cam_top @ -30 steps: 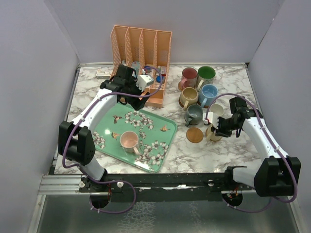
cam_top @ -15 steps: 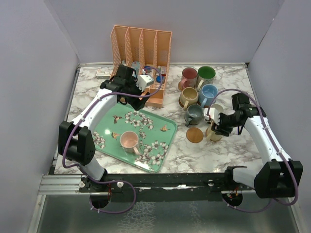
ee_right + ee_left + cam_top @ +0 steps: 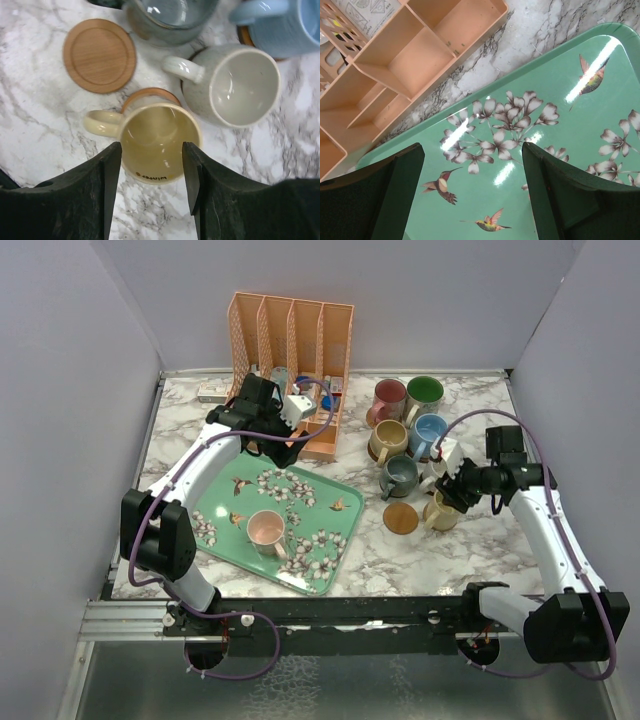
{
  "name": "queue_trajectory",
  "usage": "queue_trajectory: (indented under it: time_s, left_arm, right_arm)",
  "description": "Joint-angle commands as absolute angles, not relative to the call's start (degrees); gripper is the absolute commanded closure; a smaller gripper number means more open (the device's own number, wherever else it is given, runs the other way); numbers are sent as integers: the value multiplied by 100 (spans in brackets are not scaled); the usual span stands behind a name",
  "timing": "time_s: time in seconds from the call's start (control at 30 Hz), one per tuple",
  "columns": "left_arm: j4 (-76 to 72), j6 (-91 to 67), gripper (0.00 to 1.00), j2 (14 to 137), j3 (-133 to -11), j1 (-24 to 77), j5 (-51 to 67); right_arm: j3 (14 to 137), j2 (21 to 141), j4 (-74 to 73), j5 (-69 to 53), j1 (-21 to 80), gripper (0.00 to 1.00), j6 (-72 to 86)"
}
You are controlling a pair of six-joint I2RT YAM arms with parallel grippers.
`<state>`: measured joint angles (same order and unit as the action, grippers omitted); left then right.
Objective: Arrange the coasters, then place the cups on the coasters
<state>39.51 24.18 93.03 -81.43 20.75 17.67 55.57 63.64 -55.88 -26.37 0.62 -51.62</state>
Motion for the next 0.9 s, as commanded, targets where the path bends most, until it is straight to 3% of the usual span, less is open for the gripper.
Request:
queue_trajectory:
  time_s: [0.0, 0.3, 0.7, 0.87]
  left_arm:
    - [3991, 2499, 17, 9170, -8055, 2092, 1872]
    - [3984, 2513, 17, 9136, -8024, 2095, 1913]
    - [3993, 2501, 17, 9114, -8007, 2093, 1953]
    - [3985, 2496, 17, 9097, -7977, 2092, 1943]
  right_arm:
    - [5630, 6521, -4818, -1445, 26, 47, -3721]
    - [5362, 6738, -4606, -715, 22, 53, -3340]
    - [5114, 7085, -4504, -800, 26, 78, -3814]
    - [5174, 7127, -4542, -763, 26, 84, -4025]
